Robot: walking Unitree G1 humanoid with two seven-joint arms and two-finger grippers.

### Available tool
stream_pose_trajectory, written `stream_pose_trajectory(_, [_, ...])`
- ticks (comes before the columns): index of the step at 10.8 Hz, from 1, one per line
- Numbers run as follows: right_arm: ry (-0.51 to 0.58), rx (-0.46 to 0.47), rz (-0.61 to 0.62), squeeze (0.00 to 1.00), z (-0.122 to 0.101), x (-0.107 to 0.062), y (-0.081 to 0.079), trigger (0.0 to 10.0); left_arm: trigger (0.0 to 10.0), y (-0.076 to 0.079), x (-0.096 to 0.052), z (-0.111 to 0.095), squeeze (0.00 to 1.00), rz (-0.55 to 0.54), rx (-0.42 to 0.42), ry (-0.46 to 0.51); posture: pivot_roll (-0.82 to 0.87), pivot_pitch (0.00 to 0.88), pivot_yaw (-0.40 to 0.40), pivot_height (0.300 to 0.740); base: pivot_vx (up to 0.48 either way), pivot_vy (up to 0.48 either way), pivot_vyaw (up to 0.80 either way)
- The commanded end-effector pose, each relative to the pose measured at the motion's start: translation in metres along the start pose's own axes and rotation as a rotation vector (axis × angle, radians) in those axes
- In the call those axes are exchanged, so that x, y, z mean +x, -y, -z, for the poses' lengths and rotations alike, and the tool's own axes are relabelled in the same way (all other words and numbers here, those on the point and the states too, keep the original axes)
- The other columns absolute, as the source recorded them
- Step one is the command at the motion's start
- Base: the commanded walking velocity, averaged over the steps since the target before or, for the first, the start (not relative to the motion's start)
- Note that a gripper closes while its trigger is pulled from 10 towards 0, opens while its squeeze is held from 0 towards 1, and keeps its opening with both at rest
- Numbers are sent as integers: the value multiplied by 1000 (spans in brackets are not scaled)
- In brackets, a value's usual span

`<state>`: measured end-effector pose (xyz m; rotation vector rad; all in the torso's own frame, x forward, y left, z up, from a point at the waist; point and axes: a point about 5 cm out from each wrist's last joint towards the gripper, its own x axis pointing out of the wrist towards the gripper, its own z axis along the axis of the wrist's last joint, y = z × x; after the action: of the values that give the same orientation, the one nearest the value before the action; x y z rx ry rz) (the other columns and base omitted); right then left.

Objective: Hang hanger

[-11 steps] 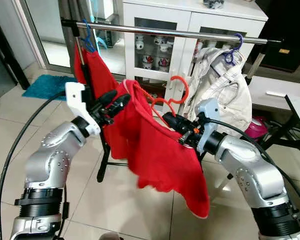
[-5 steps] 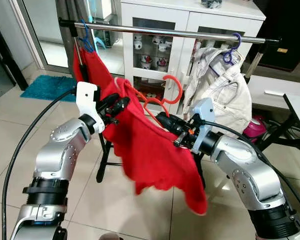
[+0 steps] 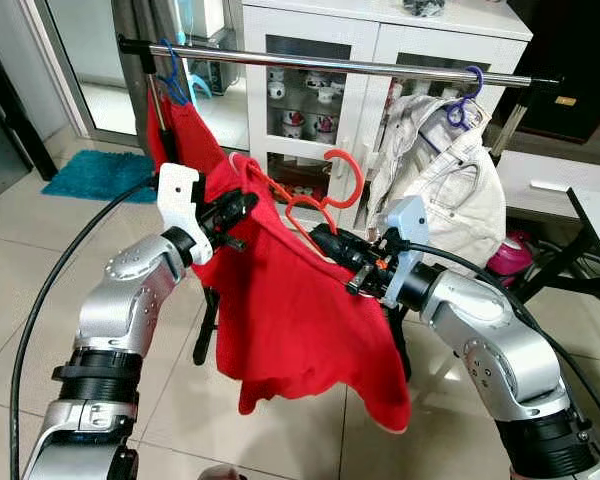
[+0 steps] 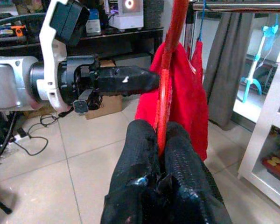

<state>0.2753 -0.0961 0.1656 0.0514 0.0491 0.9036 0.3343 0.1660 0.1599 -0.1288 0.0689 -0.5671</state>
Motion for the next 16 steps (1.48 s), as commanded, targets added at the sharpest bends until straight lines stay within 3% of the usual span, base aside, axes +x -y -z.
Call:
stream_pose_trajectory(1, [55, -24, -25, 0, -11, -1, -5, 10000, 0, 2, 4, -5, 0, 16, 27, 11, 46, 0, -2, 740, 0, 0, 0])
stream_pose_trajectory(5, [27, -23, -5, 0, -7, 0, -2, 10000, 0, 6, 7, -11, 0, 51, 64, 31, 46, 0, 0, 740, 0, 0, 0])
stream_pose_trajectory(8, [-16, -24, 1, 0, 0, 1, -3, 10000, 0, 25, 8, -13, 0, 193, 188, 1, 46, 0, 1, 740, 0, 0, 0])
stream_pose_trajectory(11, [-43, -23, 5, 0, 5, 0, -4, 10000, 0, 32, 8, -13, 0, 218, 262, -20, 42, 0, 5, 740, 0, 0, 0])
stream_pose_trajectory(12, [-50, -22, 12, 0, 6, 0, -3, 10000, 0, 28, 7, -12, 0, 181, 286, -40, 42, 0, 6, 740, 0, 0, 0])
stream_pose_trajectory(13, [-50, -15, 13, 0, 6, 0, -3, 10000, 8784, 15, 5, -9, 0, 62, 306, -61, 42, 0, 6, 740, 0, 0, 0])
stream_pose_trajectory(14, [-51, -10, 19, 0, 7, 1, -3, 10000, 10000, 15, 2, -11, 1000, 98, 256, -37, 44, 0, 2, 740, 0, 0, 0])
stream_pose_trajectory(16, [-62, 5, 74, 0, 11, 2, 3, 10000, 10000, 19, -4, -12, 1000, 131, 236, -23, 37, 0, 6, 740, 0, 0, 0])
